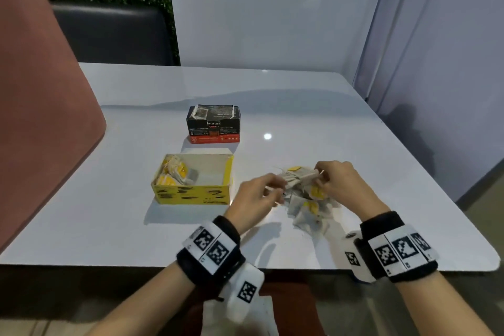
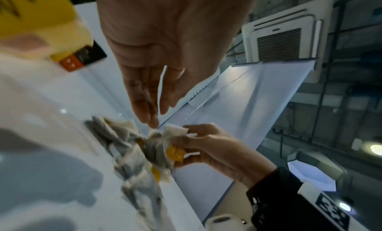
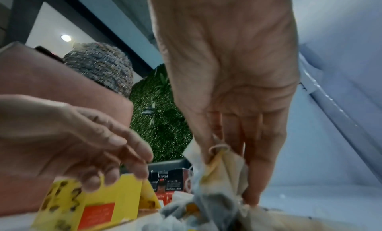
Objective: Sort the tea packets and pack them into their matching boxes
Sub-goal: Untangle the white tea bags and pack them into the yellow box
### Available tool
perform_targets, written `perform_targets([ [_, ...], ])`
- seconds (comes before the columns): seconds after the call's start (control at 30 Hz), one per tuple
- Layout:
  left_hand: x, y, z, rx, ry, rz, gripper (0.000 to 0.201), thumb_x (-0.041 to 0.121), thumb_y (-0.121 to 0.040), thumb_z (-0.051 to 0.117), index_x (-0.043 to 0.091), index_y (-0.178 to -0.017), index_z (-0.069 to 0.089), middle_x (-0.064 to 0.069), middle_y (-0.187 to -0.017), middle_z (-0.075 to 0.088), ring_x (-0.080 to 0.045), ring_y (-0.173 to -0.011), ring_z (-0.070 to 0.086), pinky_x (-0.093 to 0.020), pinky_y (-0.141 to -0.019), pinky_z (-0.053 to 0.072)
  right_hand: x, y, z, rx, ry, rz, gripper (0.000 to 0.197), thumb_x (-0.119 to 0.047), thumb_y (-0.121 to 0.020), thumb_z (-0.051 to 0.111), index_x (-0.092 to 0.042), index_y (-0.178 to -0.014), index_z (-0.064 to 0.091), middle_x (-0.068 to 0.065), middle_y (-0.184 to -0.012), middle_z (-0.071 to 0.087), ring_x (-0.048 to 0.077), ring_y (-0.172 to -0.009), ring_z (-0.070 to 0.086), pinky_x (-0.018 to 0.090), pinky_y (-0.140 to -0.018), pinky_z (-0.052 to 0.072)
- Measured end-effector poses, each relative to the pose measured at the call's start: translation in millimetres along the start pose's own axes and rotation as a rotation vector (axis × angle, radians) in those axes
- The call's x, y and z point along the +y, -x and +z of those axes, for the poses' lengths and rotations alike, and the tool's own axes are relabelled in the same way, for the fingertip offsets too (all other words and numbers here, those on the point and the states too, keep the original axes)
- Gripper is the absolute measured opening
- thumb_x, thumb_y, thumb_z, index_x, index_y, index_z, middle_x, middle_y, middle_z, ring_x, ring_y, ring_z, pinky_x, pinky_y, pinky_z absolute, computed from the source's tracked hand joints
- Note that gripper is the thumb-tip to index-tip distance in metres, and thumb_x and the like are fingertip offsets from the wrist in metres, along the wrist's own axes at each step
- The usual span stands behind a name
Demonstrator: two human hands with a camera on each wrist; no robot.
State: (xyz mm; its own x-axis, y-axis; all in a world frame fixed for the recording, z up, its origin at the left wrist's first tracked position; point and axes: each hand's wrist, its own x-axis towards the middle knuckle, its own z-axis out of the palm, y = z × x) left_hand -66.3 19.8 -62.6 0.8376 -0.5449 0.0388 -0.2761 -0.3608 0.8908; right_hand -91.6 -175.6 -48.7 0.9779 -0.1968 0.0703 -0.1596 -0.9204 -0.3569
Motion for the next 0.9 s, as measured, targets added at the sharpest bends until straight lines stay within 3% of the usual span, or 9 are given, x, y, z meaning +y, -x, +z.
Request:
perform_targets([
  [0.17, 10, -17, 11, -0.136, 0.317, -0.134, 0.022, 0.01, -0.093, 0.052, -0.002, -0.111, 0.057, -0.013, -0.089, 0.066, -0.015, -0.066, 0.067, -0.023, -0.068, 0.058, -2, 2, -20, 0.175, -0.25, 0.016, 0.007, -0.006, -0.083, 0.057, -0.01, -0.078, 0.056, 0.01, -0.068, 0.061, 0.021, -0.063, 0.056, 0.008, -0.053, 0.041],
  [0.27, 21, -24, 4, -0.189, 0.533, -0.172, 0.027, 0.017, -0.095, 0.048, -0.003, -0.113, 0.053, -0.014, -0.09, 0.065, -0.014, -0.065, 0.069, -0.023, -0.068, 0.057, -12, 4, -23, 0.228, -0.435, -0.008, 0.007, -0.01, -0.081, 0.061, -0.013, -0.081, 0.054, 0.009, -0.076, 0.068, 0.025, -0.073, 0.065, 0.021, -0.068, 0.052],
  [0.33, 25, -31, -1, -0.216, 0.613, -0.181, 0.034, 0.027, -0.096, 0.044, -0.001, -0.111, 0.057, -0.015, -0.094, 0.067, -0.018, -0.076, 0.07, -0.027, -0.078, 0.056, -23, 8, -18, 0.234, -0.422, -0.063, 0.013, -0.014, -0.081, 0.064, -0.014, -0.082, 0.052, 0.003, -0.081, 0.066, 0.02, -0.075, 0.062, 0.013, -0.064, 0.046],
  [0.4, 26, -37, -6, -0.213, 0.63, -0.167, 0.039, 0.034, -0.096, 0.042, 0.001, -0.102, 0.063, -0.01, -0.092, 0.07, -0.02, -0.083, 0.068, -0.03, -0.086, 0.053, -32, 10, -9, 0.183, -0.426, -0.13, 0.014, -0.017, -0.081, 0.066, -0.014, -0.085, 0.053, 0.003, -0.088, 0.064, 0.019, -0.082, 0.061, 0.021, -0.073, 0.051],
  [0.5, 27, -41, -11, -0.214, 0.716, -0.168, 0.025, 0.017, -0.098, 0.042, 0.004, -0.092, 0.063, -0.004, -0.081, 0.07, -0.014, -0.077, 0.066, -0.021, -0.078, 0.054, -34, 11, -5, 0.102, -0.474, -0.119, 0.015, -0.026, -0.081, 0.069, -0.017, -0.086, 0.057, 0.002, -0.101, 0.064, 0.017, -0.096, 0.06, 0.034, -0.085, 0.052],
  [0.6, 23, -41, -13, -0.239, 0.688, -0.173, 0.024, -0.004, -0.094, 0.041, -0.002, -0.112, 0.057, -0.009, -0.097, 0.064, -0.017, -0.09, 0.061, -0.019, -0.078, 0.053, -33, 8, -9, 0.156, -0.659, -0.023, 0.017, -0.032, -0.085, 0.064, -0.015, -0.085, 0.066, 0.004, -0.092, 0.07, 0.019, -0.089, 0.066, 0.036, -0.082, 0.055],
  [0.67, 20, -39, -13, -0.269, 0.657, -0.162, 0.03, -0.01, -0.091, 0.042, -0.008, -0.119, 0.052, -0.014, -0.102, 0.062, -0.019, -0.091, 0.06, -0.02, -0.079, 0.053, -31, 6, -9, 0.23, -0.664, -0.008, 0.013, -0.024, -0.083, 0.068, -0.013, -0.088, 0.064, 0.002, -0.086, 0.068, 0.018, -0.08, 0.067, 0.023, -0.069, 0.057],
  [0.77, 21, -37, -13, -0.332, 0.573, -0.119, 0.03, -0.011, -0.088, 0.048, -0.007, -0.117, 0.055, -0.013, -0.098, 0.063, -0.018, -0.084, 0.064, -0.022, -0.076, 0.055, -31, 3, -6, 0.178, -0.582, -0.015, 0.034, -0.019, -0.074, 0.076, -0.021, -0.102, 0.057, -0.004, -0.09, 0.061, 0.008, -0.076, 0.06, 0.006, -0.055, 0.045],
  [0.9, 18, -36, -13, -0.337, 0.54, -0.103, 0.034, -0.014, -0.085, 0.051, 0.0, -0.115, 0.058, -0.011, -0.097, 0.065, -0.015, -0.083, 0.067, -0.022, -0.074, 0.056, -32, 1, -4, 0.167, -0.629, -0.008, 0.018, -0.015, -0.073, 0.076, -0.017, -0.087, 0.065, 0.001, -0.097, 0.065, 0.013, -0.087, 0.06, 0.022, -0.067, 0.05],
])
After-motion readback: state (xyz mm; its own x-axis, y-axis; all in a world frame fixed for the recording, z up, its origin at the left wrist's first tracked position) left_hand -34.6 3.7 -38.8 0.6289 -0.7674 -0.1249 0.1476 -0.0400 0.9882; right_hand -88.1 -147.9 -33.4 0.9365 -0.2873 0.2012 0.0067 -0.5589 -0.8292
